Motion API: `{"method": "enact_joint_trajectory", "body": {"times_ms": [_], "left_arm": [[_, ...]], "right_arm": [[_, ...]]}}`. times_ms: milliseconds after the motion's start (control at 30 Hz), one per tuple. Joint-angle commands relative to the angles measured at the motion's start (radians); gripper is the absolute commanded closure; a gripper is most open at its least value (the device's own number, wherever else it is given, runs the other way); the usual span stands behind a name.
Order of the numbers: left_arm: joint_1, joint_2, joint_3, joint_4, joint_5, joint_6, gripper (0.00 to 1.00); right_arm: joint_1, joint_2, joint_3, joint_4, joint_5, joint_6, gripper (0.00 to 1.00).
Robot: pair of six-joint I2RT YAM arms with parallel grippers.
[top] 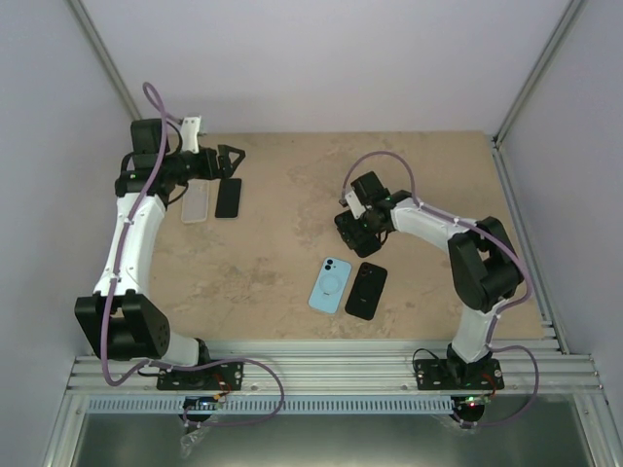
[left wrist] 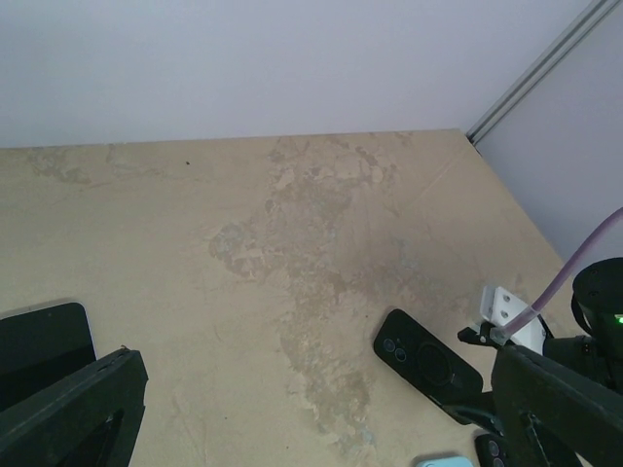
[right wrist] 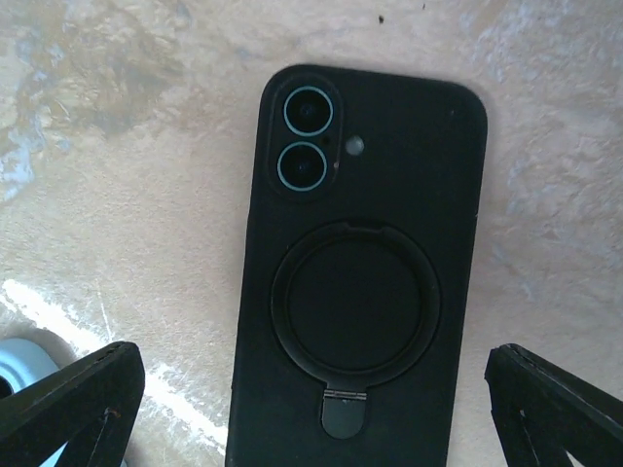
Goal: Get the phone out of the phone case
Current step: Pick up the phone at the center of the board.
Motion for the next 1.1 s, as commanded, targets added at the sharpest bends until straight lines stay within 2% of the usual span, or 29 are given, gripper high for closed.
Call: {"method": "enact_joint_trajectory", "body": {"times_ms": [0,600,767,1067], "left_arm": [[-0.003,-0.003,-0.004,0.027,-0.003,-0.010,0.01],[-0.002,-0.031,-0.019,0.040,-0.011,-0.017,0.01],[-0.003,-0.032,-0.019,0.044,-0.021,-0.022,0.00],[-0.003,-0.023,-0.010,0.041,-0.030,-0.027,0.00]], "right_arm": [[0.015,0.027,0.000,-0.039,0.030,0.046,0.02],[0.025,0.128,0.023,-0.017,0.143,0.070,0.02],[0.017,0.152,0.039,-0.013,0.124,0.063,0.03],[-0.035,0.215,0.072,-0.084,0.005,0.076,0.11]]}}
